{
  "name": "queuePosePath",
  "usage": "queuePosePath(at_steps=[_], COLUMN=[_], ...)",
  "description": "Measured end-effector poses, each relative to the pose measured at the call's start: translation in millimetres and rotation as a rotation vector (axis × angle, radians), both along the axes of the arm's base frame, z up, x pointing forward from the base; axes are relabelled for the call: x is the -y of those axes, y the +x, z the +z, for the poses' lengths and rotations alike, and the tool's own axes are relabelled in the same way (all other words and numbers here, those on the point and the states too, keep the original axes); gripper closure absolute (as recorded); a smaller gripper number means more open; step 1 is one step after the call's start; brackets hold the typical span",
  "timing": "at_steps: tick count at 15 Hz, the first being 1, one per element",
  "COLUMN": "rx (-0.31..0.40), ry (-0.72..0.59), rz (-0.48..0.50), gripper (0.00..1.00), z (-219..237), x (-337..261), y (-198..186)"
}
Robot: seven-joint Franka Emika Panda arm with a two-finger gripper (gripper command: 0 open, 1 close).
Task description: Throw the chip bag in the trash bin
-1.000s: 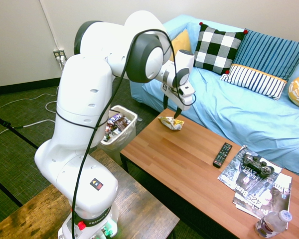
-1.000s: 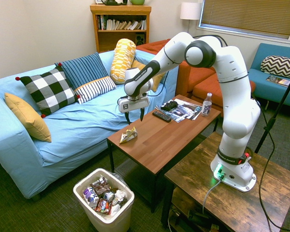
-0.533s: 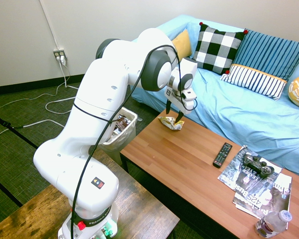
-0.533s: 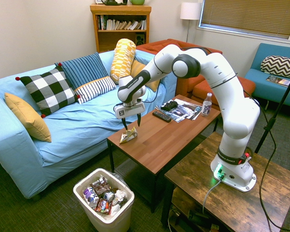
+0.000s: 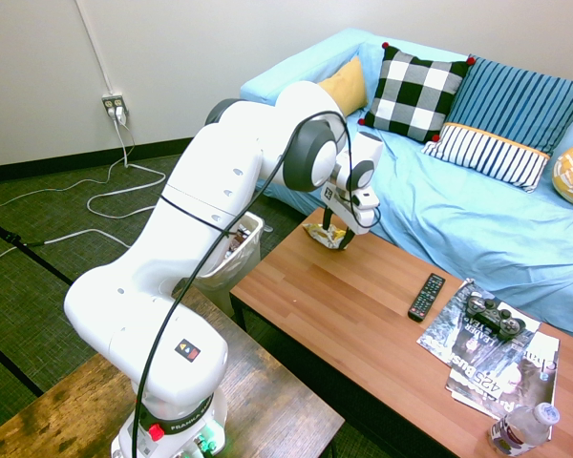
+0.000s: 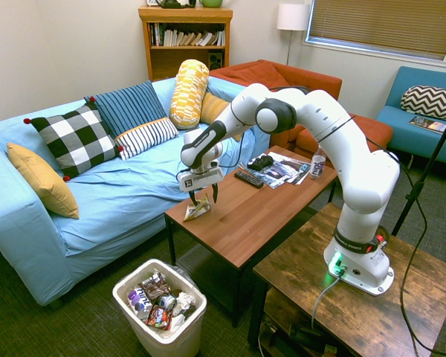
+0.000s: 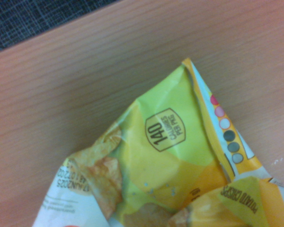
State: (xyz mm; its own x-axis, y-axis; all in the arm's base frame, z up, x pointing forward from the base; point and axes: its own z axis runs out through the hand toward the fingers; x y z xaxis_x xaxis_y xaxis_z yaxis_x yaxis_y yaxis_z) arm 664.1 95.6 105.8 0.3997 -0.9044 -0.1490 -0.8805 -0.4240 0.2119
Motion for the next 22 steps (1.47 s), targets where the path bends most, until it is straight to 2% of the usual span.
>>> queuePosePath(at_steps=[10,22], rx=[0.020,0.045], ry=[0.028,0.057], rz=[-0.027,-0.013], gripper=[1.00,1.00], z=[7.3,22.2], x=[1.8,4.2], y=[9.1,15.9])
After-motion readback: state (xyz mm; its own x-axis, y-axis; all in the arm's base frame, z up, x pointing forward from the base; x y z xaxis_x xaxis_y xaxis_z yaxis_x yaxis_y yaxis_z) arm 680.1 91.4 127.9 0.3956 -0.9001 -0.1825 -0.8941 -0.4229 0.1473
